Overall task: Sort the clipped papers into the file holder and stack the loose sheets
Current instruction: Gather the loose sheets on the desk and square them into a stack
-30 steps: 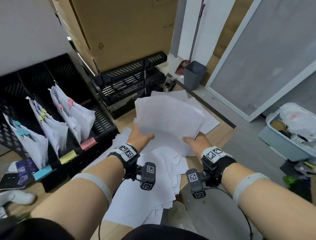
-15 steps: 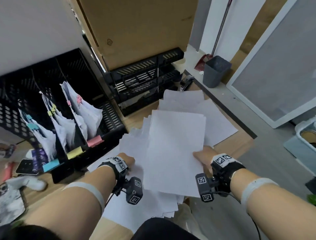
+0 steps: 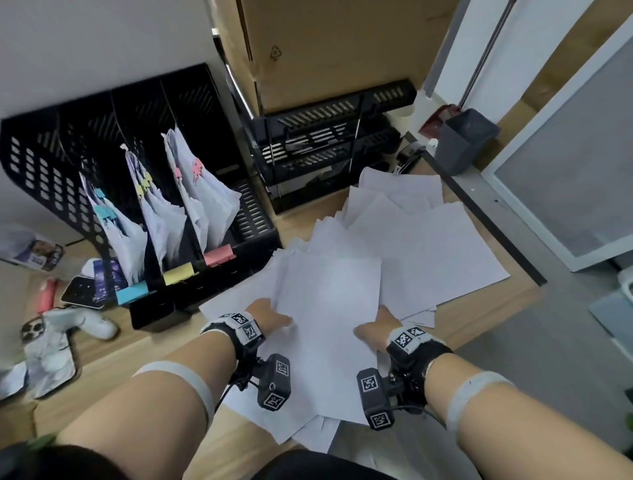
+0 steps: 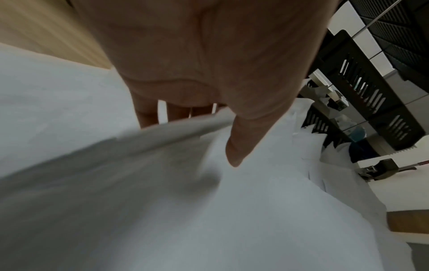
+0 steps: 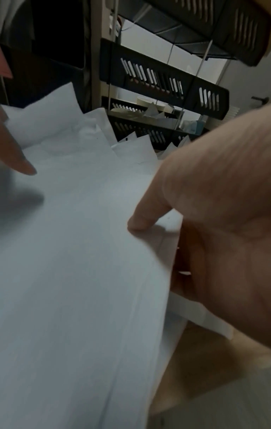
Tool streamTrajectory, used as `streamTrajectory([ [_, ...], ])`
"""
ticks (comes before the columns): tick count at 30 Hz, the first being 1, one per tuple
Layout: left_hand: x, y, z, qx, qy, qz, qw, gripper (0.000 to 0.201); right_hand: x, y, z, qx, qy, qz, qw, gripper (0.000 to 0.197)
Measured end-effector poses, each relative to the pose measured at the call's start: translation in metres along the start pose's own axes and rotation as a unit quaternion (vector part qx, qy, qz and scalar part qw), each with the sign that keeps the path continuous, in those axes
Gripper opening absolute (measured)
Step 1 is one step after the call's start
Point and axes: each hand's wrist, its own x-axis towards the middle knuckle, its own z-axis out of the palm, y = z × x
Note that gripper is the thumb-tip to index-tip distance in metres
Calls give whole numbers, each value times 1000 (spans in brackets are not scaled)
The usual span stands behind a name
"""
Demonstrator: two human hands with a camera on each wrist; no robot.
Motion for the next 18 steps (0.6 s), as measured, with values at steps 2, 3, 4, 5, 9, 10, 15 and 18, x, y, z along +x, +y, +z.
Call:
streamTrajectory([
  [2,-2,3,1,-30,-5,31,999,43,-2,3,-2,27,10,-16,999,26],
  [3,-1,5,0,-72,-7,42,997,47,-5,3,-6,49,16,-21,998,25],
  [4,-1,9,-1,-128,-3,56,990,55,-9,4,-13,83,23,-28,996,22],
  [5,0,15,-2,-188,-7,66,980,64,-12,5,-22,112,42,-46,992,17],
  [9,0,54,-4,-312,-58,112,942,47,-8,21,-74,224,140,-77,961,17],
  [10,1,64,-3,-306,-49,117,943,42,-2,27,-87,250,168,-63,951,21],
  [15,28,96,14,-122,50,127,983,33,20,61,-139,236,227,28,944,30],
  [18,39,108,25,-16,87,127,988,48,27,76,-152,204,216,82,951,23],
])
